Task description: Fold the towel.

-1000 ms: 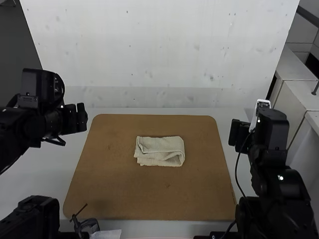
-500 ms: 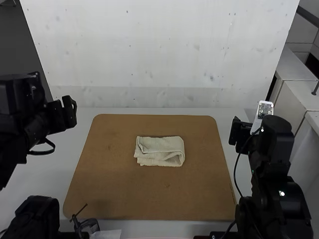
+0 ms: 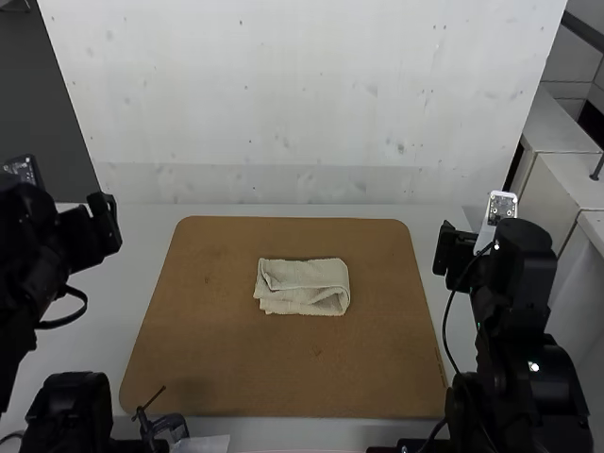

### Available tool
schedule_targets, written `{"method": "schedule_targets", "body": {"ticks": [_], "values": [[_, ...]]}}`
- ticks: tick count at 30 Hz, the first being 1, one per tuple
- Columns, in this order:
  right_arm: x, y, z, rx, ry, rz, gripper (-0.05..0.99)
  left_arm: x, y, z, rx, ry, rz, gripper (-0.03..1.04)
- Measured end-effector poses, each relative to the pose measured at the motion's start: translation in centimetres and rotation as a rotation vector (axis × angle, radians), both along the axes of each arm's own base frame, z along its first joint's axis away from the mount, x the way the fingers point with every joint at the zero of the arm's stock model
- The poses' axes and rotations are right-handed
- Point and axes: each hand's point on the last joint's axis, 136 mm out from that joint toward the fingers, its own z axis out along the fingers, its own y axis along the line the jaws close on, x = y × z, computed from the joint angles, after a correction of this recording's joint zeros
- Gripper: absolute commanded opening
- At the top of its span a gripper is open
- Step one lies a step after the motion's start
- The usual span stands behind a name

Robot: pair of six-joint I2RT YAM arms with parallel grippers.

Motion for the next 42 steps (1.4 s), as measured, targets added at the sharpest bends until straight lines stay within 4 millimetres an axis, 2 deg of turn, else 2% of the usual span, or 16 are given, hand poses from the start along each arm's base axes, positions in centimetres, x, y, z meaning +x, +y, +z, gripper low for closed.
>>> {"method": "schedule_targets", "body": {"ticks": [5, 8, 11, 14, 26, 33, 42], "values": [[-0.1, 0.0, -0.4, -0.003, 0.021, 0.003, 0.96, -1.1, -0.1, -5.1, 0.111, 0.170, -0.044, 0.98], [-0.7, 0.1, -0.3, -0.003, 0.051, 0.004, 0.96, -1.9, -0.2, -7.1, 0.184, 0.271, -0.083, 0.98], [-1.6, 0.1, 0.6, 0.005, 0.072, 0.005, 0.96, -2.5, -0.4, -8.3, 0.226, 0.329, -0.119, 0.98], [-2.6, 0.4, 0.2, 0.032, 0.125, 0.014, 0.96, -2.7, -0.9, -8.8, 0.232, 0.352, -0.157, 0.98], [-6.0, 1.7, -5.6, 0.133, 0.400, 0.051, 0.96, -2.7, -2.1, -8.9, 0.213, 0.346, -0.221, 0.98], [-6.8, 2.4, -6.0, 0.154, 0.441, 0.088, 0.96, -2.7, -2.1, -8.9, 0.213, 0.345, -0.223, 0.98], [-6.8, 3.1, -6.1, 0.172, 0.445, 0.125, 0.96, -2.7, -2.1, -8.9, 0.213, 0.345, -0.223, 0.98]]}}
